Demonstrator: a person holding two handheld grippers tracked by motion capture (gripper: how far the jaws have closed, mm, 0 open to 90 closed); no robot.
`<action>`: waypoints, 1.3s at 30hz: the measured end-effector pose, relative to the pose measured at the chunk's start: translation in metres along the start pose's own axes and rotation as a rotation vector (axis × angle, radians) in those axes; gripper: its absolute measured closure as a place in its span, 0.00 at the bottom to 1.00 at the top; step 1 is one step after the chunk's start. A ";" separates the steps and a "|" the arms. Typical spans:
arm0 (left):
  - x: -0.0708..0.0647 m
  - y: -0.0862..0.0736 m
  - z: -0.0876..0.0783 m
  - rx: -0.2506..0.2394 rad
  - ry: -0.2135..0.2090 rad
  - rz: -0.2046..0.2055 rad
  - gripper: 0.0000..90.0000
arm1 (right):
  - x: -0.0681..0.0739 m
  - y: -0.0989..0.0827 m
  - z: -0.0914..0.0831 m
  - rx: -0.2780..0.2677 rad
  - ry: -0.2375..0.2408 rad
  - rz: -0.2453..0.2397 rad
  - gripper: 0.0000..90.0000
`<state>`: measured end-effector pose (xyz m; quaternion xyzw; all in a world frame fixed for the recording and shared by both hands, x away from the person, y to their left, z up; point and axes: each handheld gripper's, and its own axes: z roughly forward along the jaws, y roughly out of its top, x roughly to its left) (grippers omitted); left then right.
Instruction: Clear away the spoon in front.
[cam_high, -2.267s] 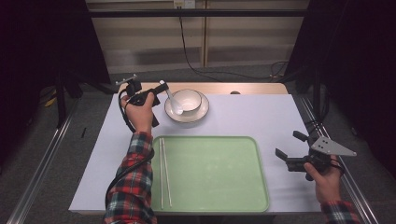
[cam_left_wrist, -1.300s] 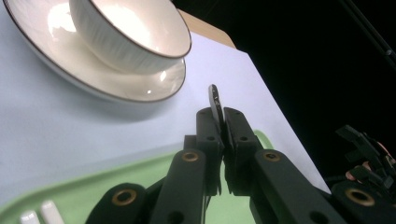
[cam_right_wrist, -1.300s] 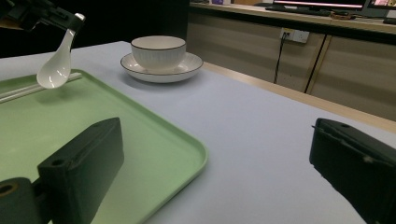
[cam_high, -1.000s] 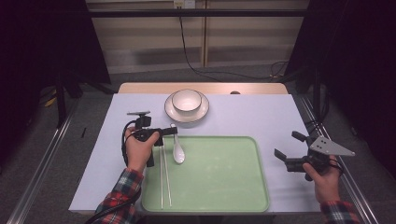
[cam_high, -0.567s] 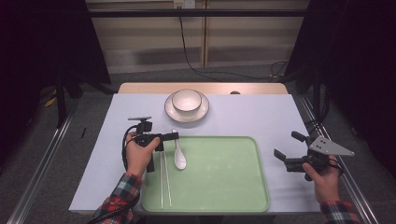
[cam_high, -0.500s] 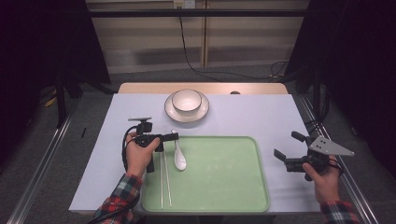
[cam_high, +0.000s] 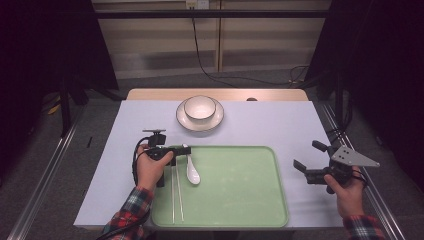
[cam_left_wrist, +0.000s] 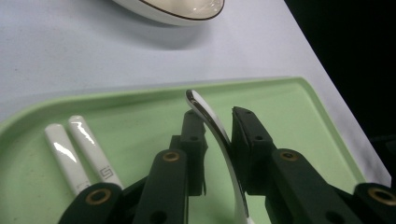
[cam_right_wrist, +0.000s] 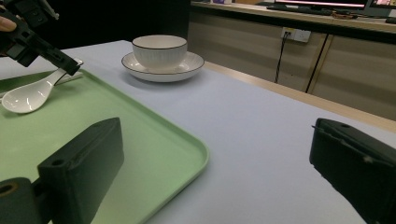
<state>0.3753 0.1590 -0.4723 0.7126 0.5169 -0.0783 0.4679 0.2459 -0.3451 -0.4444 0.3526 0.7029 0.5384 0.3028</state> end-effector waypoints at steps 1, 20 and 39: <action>0.000 0.000 0.001 -0.003 0.007 -0.005 0.82 | 0.000 0.000 0.000 0.000 0.000 0.000 0.02; 0.002 -0.003 0.009 0.039 0.091 0.038 0.73 | 0.000 0.000 0.001 0.004 0.005 -0.005 0.02; -0.004 -0.004 0.008 0.059 0.128 0.053 0.69 | 0.001 0.000 0.001 0.000 0.010 -0.007 0.02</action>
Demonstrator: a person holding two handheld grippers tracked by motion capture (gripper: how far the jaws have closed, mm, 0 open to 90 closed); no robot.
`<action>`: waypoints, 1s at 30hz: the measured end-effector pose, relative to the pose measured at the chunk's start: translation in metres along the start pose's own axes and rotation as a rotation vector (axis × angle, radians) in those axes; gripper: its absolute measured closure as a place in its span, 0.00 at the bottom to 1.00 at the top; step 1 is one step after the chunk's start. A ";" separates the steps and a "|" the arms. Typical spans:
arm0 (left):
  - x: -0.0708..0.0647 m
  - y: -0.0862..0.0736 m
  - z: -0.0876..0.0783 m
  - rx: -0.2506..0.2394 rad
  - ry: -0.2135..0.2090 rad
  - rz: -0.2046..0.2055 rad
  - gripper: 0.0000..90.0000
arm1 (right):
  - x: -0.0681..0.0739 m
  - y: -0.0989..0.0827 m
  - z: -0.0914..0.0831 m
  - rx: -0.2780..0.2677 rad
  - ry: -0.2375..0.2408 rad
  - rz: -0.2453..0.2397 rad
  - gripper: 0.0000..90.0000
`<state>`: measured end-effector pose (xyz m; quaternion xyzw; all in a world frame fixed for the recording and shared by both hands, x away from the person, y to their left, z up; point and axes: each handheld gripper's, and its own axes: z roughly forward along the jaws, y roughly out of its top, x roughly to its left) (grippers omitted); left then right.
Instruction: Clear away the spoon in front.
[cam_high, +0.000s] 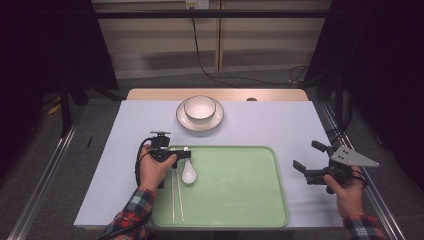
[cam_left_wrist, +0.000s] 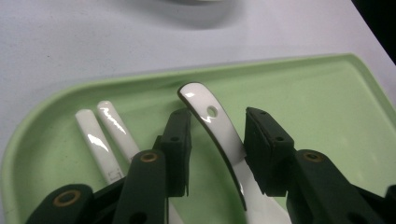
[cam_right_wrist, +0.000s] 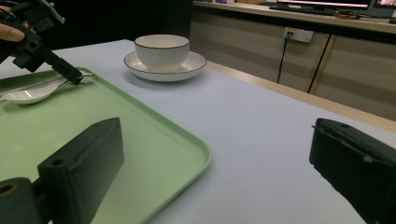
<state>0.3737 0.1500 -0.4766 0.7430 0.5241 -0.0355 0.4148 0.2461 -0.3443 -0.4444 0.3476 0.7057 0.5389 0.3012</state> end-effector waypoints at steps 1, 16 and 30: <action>0.000 0.000 0.000 0.000 0.002 -0.001 0.69 | 0.000 0.000 0.000 0.000 0.001 0.000 0.02; -0.002 0.007 -0.008 -0.085 -0.004 0.018 0.49 | 0.001 0.001 0.000 -0.005 -0.005 0.004 0.02; 0.004 0.021 -0.016 -0.192 0.012 0.061 0.24 | 0.001 0.001 -0.001 -0.004 -0.007 0.000 0.02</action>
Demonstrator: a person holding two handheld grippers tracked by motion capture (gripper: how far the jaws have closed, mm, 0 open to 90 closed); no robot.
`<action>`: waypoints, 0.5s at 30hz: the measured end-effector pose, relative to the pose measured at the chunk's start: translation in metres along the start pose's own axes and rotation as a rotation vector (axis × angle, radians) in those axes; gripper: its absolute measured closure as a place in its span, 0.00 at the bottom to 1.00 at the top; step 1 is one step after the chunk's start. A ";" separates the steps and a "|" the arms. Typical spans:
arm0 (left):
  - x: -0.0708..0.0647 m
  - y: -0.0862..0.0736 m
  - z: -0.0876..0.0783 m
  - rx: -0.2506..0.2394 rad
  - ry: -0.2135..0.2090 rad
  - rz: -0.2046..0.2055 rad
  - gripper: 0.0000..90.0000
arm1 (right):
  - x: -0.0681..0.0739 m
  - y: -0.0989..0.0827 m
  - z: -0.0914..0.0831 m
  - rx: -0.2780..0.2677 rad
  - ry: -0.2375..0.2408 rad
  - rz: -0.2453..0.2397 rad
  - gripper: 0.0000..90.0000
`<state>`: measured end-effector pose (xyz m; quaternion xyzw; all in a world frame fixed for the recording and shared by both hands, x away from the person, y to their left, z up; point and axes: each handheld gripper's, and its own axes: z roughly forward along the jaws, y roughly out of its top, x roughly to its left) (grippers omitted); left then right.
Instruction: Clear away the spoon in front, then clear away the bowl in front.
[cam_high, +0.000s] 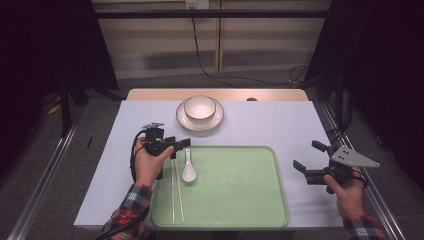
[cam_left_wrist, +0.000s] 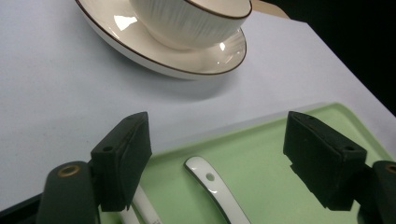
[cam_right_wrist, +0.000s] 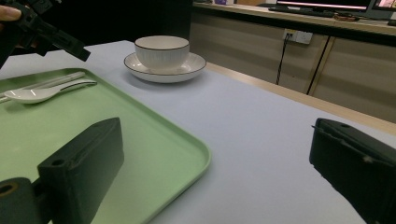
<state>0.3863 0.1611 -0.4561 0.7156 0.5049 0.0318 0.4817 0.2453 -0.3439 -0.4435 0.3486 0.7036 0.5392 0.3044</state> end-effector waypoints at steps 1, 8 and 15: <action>0.001 0.001 0.000 0.001 0.020 0.017 0.22 | 0.000 0.000 0.000 0.001 0.001 0.000 0.02; 0.005 0.010 0.003 -0.015 0.051 0.030 0.12 | 0.000 0.000 0.000 0.001 -0.006 0.002 0.02; 0.009 0.022 0.011 -0.043 0.052 0.027 0.07 | 0.000 0.000 0.000 0.004 -0.003 -0.003 0.03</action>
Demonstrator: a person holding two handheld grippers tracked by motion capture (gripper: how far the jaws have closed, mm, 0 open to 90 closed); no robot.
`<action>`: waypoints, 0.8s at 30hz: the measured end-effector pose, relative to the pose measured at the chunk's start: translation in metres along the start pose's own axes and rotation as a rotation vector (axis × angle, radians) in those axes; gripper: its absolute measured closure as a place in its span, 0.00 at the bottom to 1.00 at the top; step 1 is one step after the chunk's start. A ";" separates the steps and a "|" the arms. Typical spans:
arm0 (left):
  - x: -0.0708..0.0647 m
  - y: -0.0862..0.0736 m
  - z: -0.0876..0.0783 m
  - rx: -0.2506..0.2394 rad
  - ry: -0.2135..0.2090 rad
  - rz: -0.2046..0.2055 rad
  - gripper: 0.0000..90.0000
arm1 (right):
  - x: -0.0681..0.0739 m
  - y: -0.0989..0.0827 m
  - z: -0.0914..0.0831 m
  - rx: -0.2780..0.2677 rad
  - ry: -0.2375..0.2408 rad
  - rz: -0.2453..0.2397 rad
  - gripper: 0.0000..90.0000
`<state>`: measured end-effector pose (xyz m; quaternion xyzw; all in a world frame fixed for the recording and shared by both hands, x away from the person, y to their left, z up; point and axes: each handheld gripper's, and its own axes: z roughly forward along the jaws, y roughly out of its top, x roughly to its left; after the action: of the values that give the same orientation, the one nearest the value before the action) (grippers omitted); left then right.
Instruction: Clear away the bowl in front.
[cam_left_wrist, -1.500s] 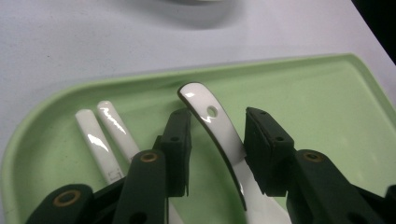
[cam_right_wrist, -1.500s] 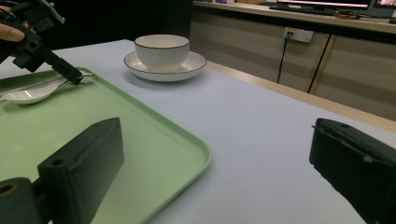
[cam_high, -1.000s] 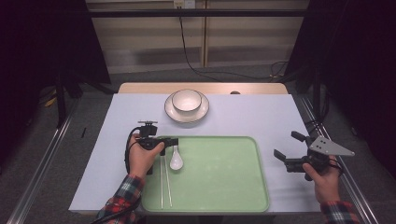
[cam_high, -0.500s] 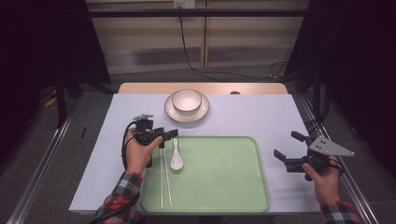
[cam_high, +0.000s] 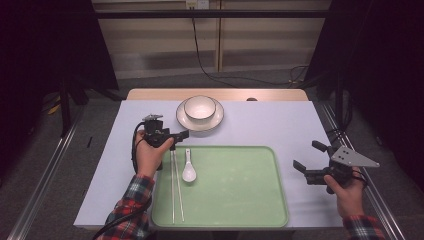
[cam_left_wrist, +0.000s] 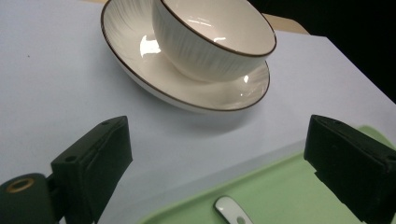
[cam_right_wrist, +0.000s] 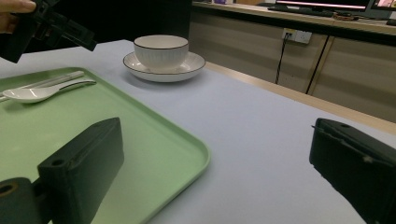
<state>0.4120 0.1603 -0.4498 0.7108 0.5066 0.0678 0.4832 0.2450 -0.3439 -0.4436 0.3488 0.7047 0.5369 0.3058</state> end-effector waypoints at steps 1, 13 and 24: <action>0.001 0.002 0.001 -0.004 0.008 0.007 0.07 | 0.000 0.000 0.000 -0.002 0.001 0.001 0.02; 0.007 0.022 0.011 -0.017 0.052 0.023 0.03 | 0.000 0.000 0.000 0.006 0.000 -0.001 0.02; 0.012 0.044 0.028 -0.053 0.076 0.014 0.03 | 0.000 -0.001 0.000 0.003 0.003 -0.004 0.03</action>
<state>0.4627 0.1518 -0.4355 0.6982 0.5177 0.1116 0.4817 0.2451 -0.3442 -0.4442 0.3472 0.7067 0.5357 0.3051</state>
